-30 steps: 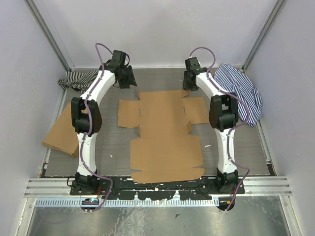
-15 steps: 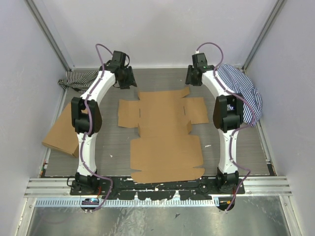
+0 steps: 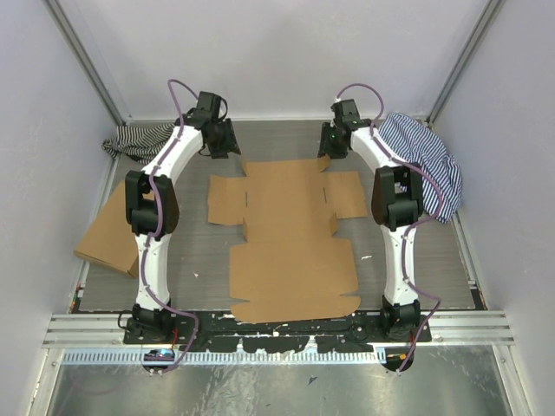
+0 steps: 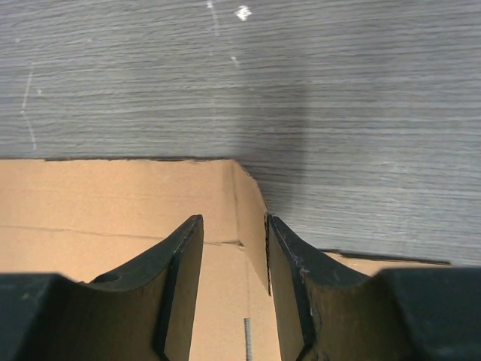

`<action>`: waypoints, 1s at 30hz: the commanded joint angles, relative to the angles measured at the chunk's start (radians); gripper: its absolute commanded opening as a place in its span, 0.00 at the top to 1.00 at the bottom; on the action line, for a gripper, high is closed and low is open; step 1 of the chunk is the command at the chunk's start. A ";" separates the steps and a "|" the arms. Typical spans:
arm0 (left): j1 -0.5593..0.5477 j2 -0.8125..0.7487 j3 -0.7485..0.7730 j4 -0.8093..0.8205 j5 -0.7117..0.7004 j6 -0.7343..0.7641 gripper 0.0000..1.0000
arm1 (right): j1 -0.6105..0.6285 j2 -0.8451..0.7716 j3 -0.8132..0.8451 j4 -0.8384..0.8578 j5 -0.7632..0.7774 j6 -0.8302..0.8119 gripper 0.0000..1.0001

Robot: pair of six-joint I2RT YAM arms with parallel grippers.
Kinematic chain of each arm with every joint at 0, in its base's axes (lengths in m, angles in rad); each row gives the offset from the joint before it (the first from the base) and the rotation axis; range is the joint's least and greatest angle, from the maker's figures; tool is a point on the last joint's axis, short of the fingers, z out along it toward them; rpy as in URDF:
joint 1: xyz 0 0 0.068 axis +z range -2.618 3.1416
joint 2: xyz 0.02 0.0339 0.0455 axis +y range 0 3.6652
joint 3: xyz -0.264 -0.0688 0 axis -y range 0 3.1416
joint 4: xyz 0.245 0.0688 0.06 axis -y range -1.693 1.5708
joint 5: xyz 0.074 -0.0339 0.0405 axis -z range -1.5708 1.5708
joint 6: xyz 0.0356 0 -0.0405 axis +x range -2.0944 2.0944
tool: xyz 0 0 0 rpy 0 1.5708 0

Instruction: Fold the paper box

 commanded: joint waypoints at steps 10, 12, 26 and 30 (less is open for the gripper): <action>0.004 -0.040 -0.036 0.029 0.016 0.001 0.49 | 0.063 0.065 0.112 0.024 -0.067 -0.015 0.55; 0.005 -0.045 -0.046 0.032 0.015 0.001 0.49 | 0.064 0.094 0.126 0.016 -0.066 -0.010 0.55; 0.005 -0.061 -0.063 0.036 0.018 -0.002 0.49 | 0.070 0.085 0.097 0.008 0.040 -0.003 0.55; 0.005 -0.072 -0.070 0.036 0.015 -0.002 0.49 | 0.073 0.021 0.091 0.003 0.107 -0.007 0.53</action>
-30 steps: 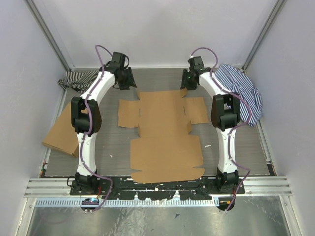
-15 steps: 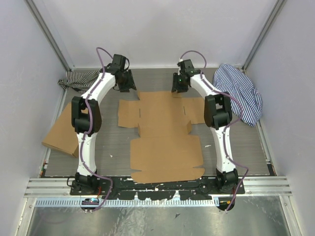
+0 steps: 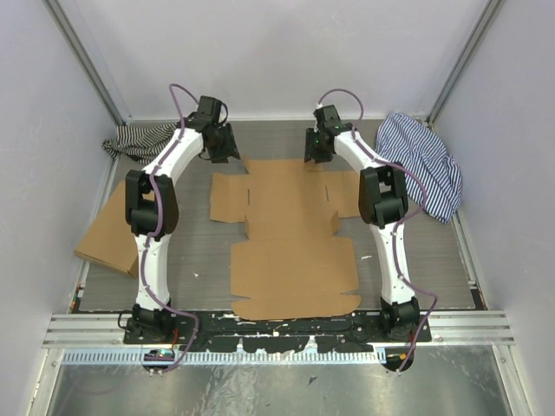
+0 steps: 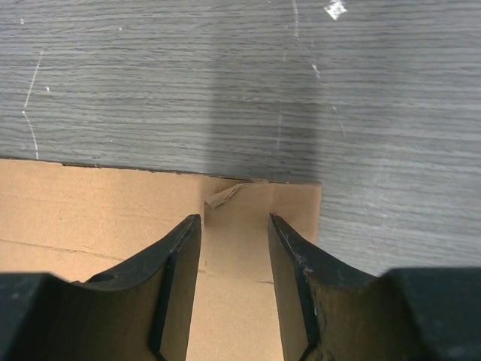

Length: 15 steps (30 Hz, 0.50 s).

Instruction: Fold the paper box

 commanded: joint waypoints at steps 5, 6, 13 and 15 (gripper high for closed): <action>0.006 -0.080 -0.019 0.024 0.010 -0.002 0.49 | 0.010 -0.142 0.004 -0.034 0.182 -0.023 0.51; 0.006 -0.082 -0.019 0.024 0.009 -0.002 0.49 | 0.011 -0.142 0.013 -0.041 0.196 -0.027 0.51; 0.007 -0.088 -0.012 0.019 0.006 0.002 0.49 | 0.014 -0.079 0.096 -0.107 0.251 -0.028 0.58; 0.009 -0.091 -0.012 0.016 0.003 0.007 0.49 | 0.014 -0.070 0.100 -0.108 0.253 -0.025 0.68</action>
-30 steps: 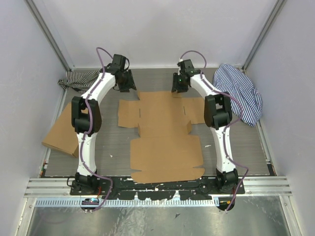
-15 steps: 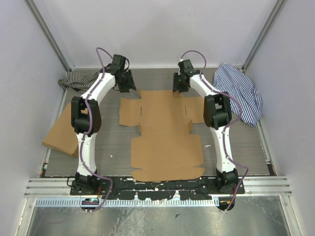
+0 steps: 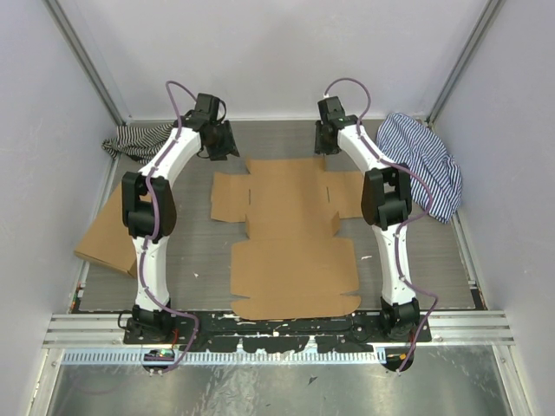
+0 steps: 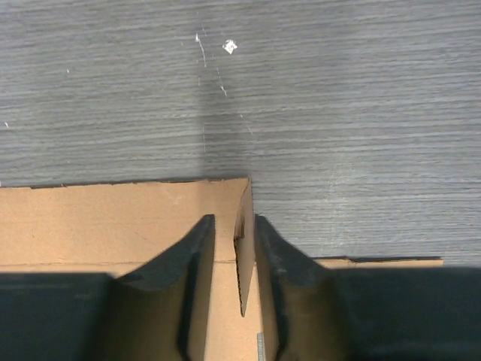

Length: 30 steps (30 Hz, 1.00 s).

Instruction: Fold the paper box

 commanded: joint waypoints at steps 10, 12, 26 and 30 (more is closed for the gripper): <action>0.008 -0.064 0.025 -0.011 0.009 0.024 0.50 | 0.007 0.001 0.085 -0.041 0.072 -0.013 0.85; 0.006 -0.071 0.023 -0.013 0.008 0.024 0.50 | 0.007 0.002 0.088 -0.047 0.075 -0.019 0.82; 0.007 -0.095 0.035 -0.022 0.014 0.032 0.51 | 0.006 -0.037 -0.001 0.057 0.043 -0.024 0.99; 0.008 -0.127 0.026 -0.014 0.025 0.036 0.51 | 0.007 -0.178 -0.198 0.247 0.028 -0.018 0.99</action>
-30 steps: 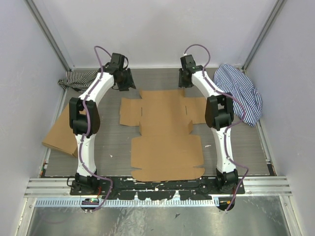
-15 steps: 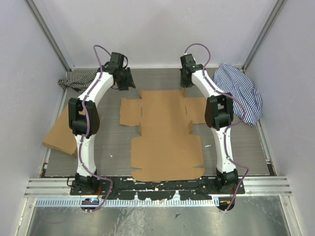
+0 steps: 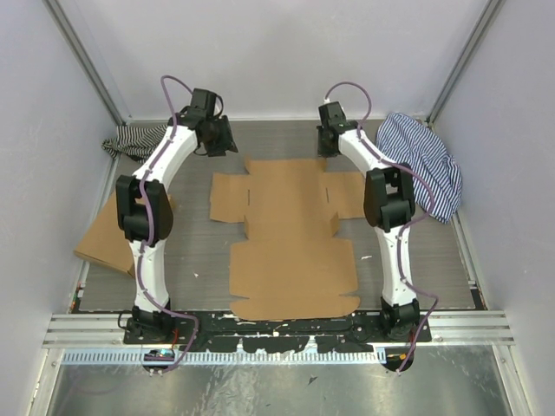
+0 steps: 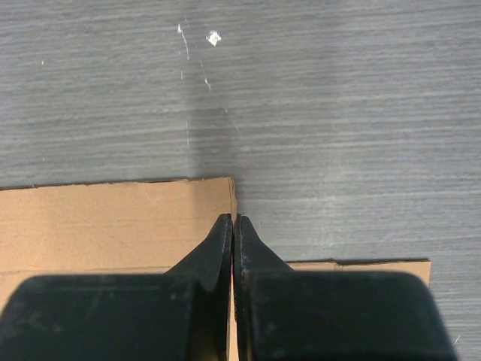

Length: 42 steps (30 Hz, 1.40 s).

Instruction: Fold the paper box

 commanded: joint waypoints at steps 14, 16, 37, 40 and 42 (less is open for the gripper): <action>-0.013 -0.200 0.097 -0.060 0.147 0.159 0.41 | 0.018 -0.681 -0.927 0.976 -0.225 -0.072 0.99; -0.025 -0.222 0.098 -0.080 0.142 0.207 0.40 | 0.032 -0.754 -1.036 1.135 -0.250 -0.099 0.99; -0.286 -0.714 -0.533 0.287 -0.052 0.686 0.20 | 0.196 -1.225 -1.390 1.121 -0.482 -0.290 0.99; -0.285 -0.706 -0.536 0.289 -0.025 0.695 0.15 | 0.207 -1.253 -1.388 1.080 -0.513 -0.295 0.99; -0.285 -0.696 -0.537 0.288 0.012 0.706 0.13 | 0.214 -1.268 -1.383 1.047 -0.532 -0.307 0.99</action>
